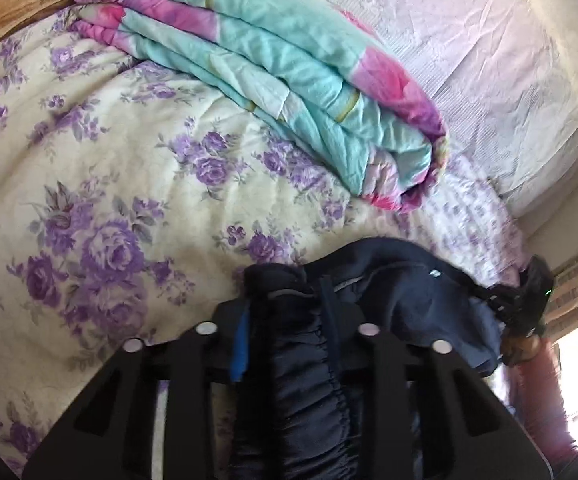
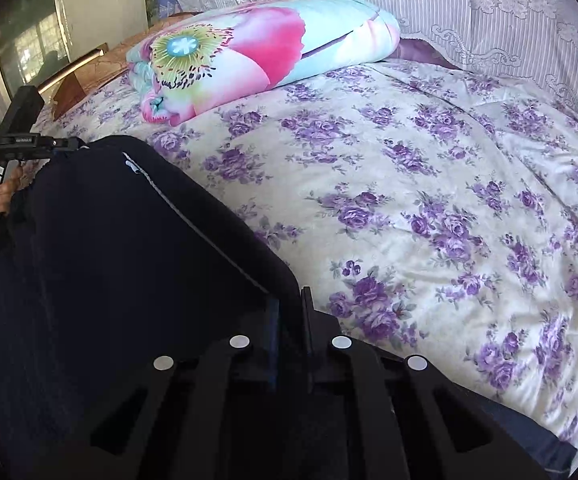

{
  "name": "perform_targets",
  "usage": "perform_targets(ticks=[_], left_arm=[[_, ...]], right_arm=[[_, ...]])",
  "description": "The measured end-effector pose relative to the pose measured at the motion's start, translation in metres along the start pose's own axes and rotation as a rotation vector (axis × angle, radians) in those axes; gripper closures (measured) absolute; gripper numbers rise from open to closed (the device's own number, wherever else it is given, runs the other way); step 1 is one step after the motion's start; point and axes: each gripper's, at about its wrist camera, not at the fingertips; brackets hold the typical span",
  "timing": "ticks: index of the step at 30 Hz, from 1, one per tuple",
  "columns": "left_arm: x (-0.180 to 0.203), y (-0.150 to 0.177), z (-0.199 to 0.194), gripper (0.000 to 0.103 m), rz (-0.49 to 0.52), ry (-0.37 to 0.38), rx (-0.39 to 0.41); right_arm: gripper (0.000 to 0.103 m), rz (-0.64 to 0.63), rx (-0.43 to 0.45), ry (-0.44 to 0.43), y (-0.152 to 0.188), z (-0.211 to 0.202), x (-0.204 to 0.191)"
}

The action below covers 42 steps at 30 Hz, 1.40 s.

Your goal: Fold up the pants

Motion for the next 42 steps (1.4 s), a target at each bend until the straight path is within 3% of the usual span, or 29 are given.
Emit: perform_targets(ticks=[4, 10, 14, 20, 25, 29, 33, 39, 42], left_arm=[[0.006, 0.001, -0.021, 0.088, -0.010, 0.045, 0.063], [0.026, 0.013, -0.074, 0.089, 0.027, 0.139, 0.160], [0.020, 0.035, -0.101, 0.088, -0.017, 0.230, 0.175], [0.025, 0.098, -0.146, 0.088, 0.016, 0.237, 0.167], [0.016, 0.147, -0.160, 0.084, -0.005, 0.223, 0.093], [0.005, 0.176, -0.174, 0.073, -0.040, 0.181, 0.121], [-0.020, 0.199, -0.185, 0.066, -0.181, 0.235, 0.117], [0.008, 0.232, -0.179, 0.065, -0.169, 0.198, 0.043], [0.017, 0.228, -0.163, 0.056, -0.198, 0.180, 0.021]], right_arm=[[0.094, 0.010, 0.043, 0.034, -0.003, -0.022, -0.007], [0.095, -0.039, 0.125, 0.105, 0.001, -0.098, -0.046], [0.095, -0.090, 0.189, 0.134, 0.032, -0.159, -0.101], [0.095, -0.154, 0.228, 0.169, 0.105, -0.207, -0.189], [0.095, -0.147, 0.200, 0.155, 0.166, -0.203, -0.236], [0.095, -0.133, 0.169, 0.151, 0.204, -0.185, -0.254], [0.097, -0.106, 0.173, 0.120, 0.222, -0.179, -0.264], [0.097, -0.105, 0.180, 0.133, 0.230, -0.179, -0.268], [0.097, -0.090, 0.198, 0.130, 0.229, -0.182, -0.266]])
Point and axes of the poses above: each gripper's, at about its wrist camera, not at the fingertips, and z roughly the way its jaws point, x to its right, y to its underside, and after that the axes turned 4 degrees about -z, right-handed
